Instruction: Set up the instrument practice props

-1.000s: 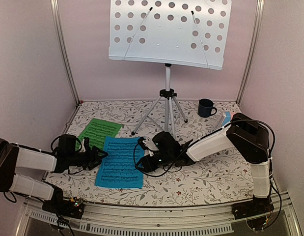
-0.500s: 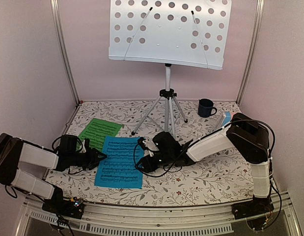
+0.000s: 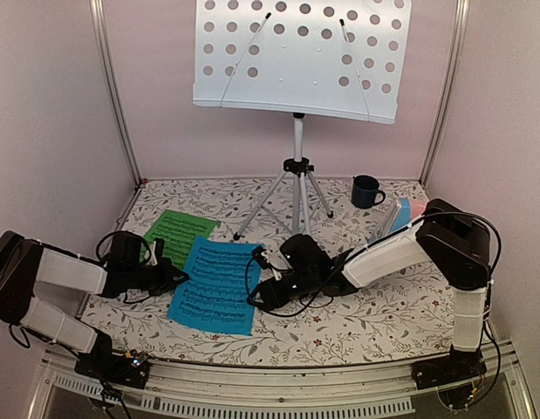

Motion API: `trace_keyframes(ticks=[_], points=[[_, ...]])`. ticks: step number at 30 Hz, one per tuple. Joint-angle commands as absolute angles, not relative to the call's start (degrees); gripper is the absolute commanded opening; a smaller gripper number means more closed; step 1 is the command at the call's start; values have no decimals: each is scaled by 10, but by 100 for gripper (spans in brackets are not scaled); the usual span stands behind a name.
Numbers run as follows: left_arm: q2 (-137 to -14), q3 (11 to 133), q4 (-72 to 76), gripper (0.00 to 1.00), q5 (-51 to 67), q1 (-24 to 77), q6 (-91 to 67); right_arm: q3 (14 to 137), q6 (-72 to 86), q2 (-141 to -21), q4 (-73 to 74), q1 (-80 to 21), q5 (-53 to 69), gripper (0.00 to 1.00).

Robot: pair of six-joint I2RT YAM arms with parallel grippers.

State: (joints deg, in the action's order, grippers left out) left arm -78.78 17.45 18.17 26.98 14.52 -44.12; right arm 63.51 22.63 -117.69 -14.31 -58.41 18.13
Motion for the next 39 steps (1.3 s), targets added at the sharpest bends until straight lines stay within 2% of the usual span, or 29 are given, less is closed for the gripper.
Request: trace_keyframes(ticks=[1,8,10,14,21,29,39], points=[[-722,192,144,0,255,168,-390,602,236,-1098,-142,-579,175,63],[-558,283,-3,0,154,283,-292,507,271,-964,-249,-572,166,95],[-521,298,-14,0,160,304,-267,479,280,-924,-281,-572,151,100],[-477,333,-46,0,207,336,-210,409,294,-858,-361,-572,124,99],[-426,355,-33,0,256,426,-153,308,286,-784,-451,-571,166,99],[-403,392,27,0,357,465,-123,167,321,-741,-657,-571,172,99],[-437,444,99,0,408,507,-113,221,358,-782,-722,-573,212,99]])
